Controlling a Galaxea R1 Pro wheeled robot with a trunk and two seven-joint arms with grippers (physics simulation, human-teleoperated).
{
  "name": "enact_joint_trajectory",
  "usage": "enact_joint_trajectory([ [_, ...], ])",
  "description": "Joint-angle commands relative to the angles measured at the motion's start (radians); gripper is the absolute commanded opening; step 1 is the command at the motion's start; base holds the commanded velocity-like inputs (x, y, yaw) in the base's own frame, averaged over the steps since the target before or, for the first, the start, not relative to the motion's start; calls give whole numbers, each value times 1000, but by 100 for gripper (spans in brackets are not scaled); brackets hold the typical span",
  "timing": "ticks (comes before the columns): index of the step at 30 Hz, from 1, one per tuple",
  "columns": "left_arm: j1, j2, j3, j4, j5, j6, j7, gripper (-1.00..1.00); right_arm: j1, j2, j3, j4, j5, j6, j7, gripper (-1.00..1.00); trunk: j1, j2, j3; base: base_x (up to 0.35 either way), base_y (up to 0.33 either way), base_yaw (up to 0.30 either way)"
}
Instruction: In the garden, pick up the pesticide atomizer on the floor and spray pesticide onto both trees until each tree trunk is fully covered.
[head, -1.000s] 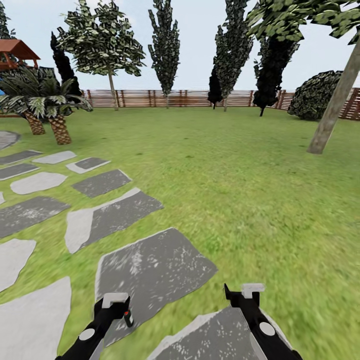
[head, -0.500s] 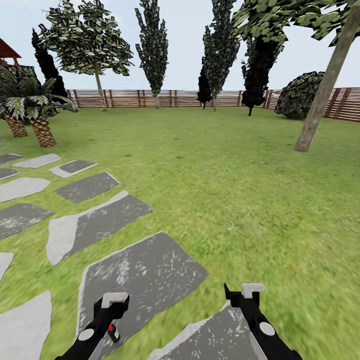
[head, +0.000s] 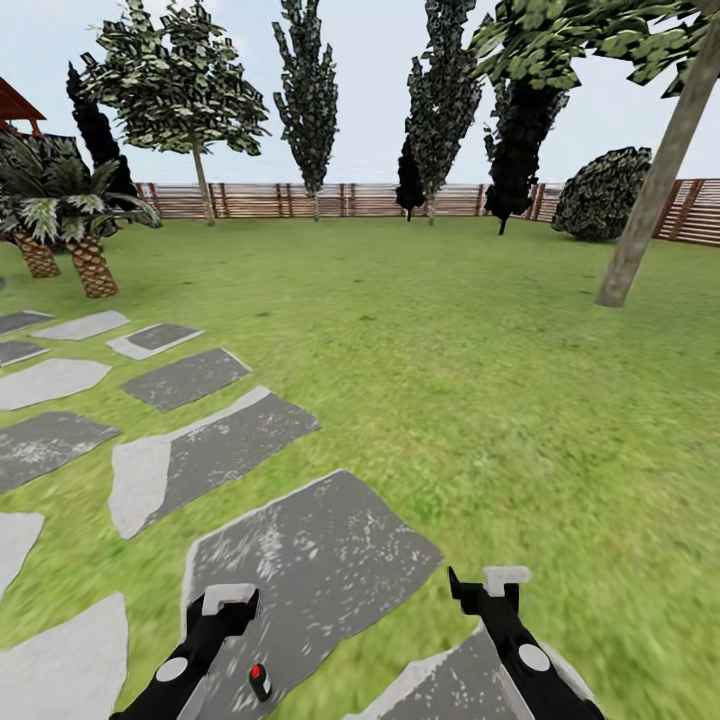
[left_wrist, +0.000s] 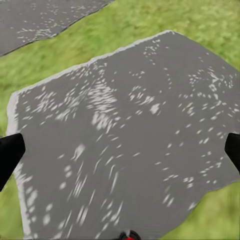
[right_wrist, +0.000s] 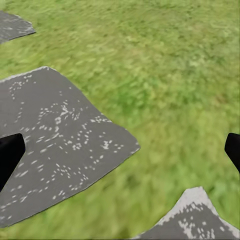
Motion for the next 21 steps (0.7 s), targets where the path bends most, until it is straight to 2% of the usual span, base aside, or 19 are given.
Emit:
enact_joint_trajectory([
  [1, 0, 0, 0, 0, 0, 0, 0, 100, 0, 0, 0, 0, 0, 0, 0, 100, 0, 0, 0, 23, 302, 0],
  [6, 0, 0, -1, 0, 0, -1, 0, 100, 0, 0, 0, 0, -1, 0, 0, 100, 0, 0, 0, 7, 267, 0],
  [11, 2, 0, -5, -1, 0, -3, -1, 100, 0, 0, 0, 0, -1, 0, 0, 100, 0, 0, 0, 1, 55, 0],
  [15, 2, 0, -2, 0, -1, -31, 0, 100, 0, 0, 0, 0, -1, 0, 0, 100, 0, 0, 0, 0, 9, 0],
  [21, 3, 0, 3, 1, -6, -39, 0, 100, 0, 0, 0, 0, 0, 1, -3, 100, 23, -42, -25, 0, 1, 0],
])
